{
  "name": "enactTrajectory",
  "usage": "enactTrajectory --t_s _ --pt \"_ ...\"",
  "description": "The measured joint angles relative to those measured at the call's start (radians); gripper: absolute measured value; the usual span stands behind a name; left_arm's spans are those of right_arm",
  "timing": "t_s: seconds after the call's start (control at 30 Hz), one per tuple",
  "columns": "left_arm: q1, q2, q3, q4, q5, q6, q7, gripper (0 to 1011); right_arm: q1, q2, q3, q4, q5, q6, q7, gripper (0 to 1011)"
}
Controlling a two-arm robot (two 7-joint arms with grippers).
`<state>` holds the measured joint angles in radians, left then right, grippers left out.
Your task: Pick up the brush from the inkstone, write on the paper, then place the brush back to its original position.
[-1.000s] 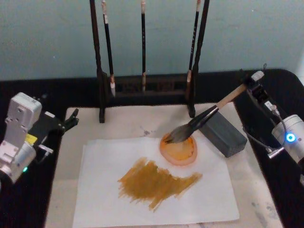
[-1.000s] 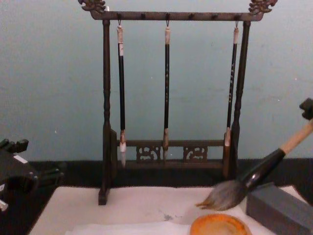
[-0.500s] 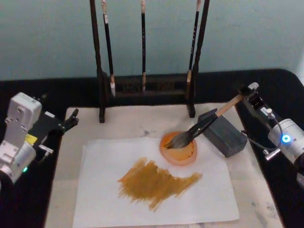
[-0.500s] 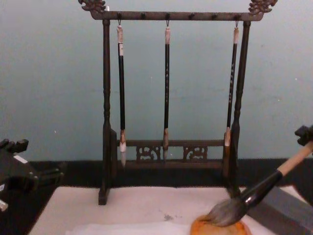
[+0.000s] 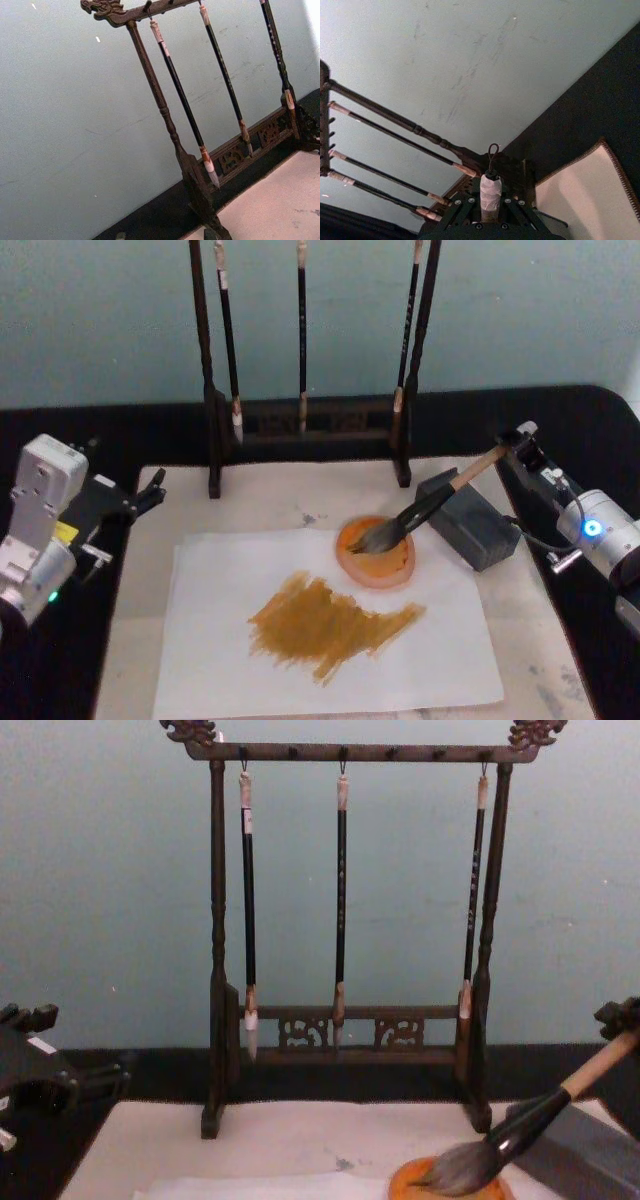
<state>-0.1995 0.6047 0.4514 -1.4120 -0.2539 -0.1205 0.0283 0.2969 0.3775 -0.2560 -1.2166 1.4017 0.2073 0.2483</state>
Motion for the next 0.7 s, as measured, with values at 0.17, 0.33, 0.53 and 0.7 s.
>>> enactTrajectory --t_s 0.17,0.33,0.53,0.7 --pt "0.0 0.0 0.0 0.0 0.0 0.0 0.0 1010 0.029 -0.001 -0.016 0.039 0.007 -0.003 0.003 152" --pt "0.0 0.0 0.0 0.0 0.0 0.0 0.0 1010 0.055 -0.002 -0.036 0.07 0.01 -0.007 0.008 152" --pt "0.0 0.0 0.0 0.0 0.0 0.0 0.0 1010 0.077 0.001 -0.055 0.098 0.011 -0.011 0.008 152" --pt "0.0 0.0 0.0 0.0 0.0 0.0 0.0 1010 0.089 0.006 -0.071 0.112 0.012 -0.022 0.01 152"
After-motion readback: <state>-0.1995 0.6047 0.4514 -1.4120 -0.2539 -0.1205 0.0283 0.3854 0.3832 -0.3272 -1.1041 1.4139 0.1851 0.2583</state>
